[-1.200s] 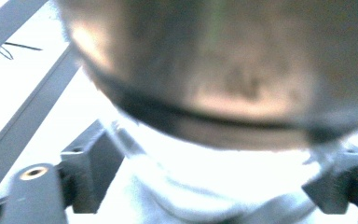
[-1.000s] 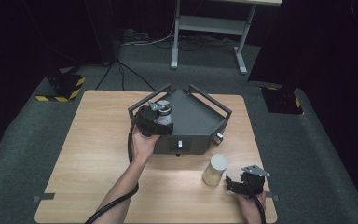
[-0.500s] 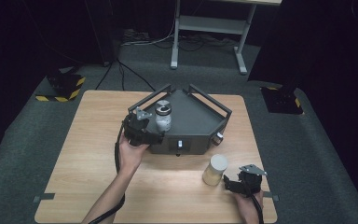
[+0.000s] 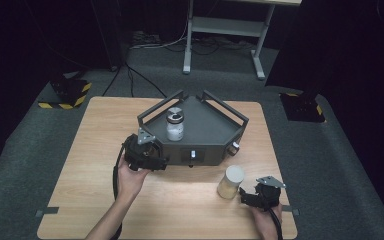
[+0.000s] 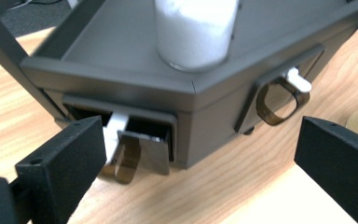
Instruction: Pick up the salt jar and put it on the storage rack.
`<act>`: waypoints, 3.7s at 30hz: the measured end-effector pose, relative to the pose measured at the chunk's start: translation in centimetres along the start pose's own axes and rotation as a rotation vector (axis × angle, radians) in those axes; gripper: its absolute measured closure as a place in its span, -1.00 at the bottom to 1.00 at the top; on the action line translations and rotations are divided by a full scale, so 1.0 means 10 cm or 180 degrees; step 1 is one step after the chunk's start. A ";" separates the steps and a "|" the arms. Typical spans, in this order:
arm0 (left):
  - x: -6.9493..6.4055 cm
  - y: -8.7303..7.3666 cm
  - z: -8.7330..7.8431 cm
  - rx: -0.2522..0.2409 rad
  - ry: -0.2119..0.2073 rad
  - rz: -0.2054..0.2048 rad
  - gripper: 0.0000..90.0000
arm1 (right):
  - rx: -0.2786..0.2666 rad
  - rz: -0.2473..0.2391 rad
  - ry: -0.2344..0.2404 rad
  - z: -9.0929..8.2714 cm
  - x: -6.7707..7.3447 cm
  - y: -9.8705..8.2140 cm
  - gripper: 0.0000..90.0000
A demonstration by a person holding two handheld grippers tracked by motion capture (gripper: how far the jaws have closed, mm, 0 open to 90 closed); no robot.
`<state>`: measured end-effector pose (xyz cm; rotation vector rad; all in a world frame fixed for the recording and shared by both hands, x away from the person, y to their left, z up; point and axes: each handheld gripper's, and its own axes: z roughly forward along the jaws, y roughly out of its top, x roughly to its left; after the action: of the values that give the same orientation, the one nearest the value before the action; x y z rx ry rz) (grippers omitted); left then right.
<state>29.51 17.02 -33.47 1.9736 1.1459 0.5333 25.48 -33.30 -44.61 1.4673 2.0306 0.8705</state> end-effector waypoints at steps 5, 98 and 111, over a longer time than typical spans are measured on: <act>-0.03 -0.12 -0.01 0.0037 -0.0008 0.0035 -0.96 | 0.0000 0.0000 0.0000 0.00 0.00 0.00 -0.88; -0.29 -1.03 0.61 0.0299 0.0070 0.0028 -0.90 | 0.0018 0.0005 -0.0017 0.01 0.00 0.01 -0.92; -0.32 -1.04 0.61 0.0300 0.0104 -0.0005 -0.91 | 0.0051 -0.0003 0.0001 0.01 0.00 0.03 -0.99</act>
<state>26.45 14.80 -45.34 2.0508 1.2125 0.5212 25.76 -33.25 -44.49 1.4747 2.0430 0.8560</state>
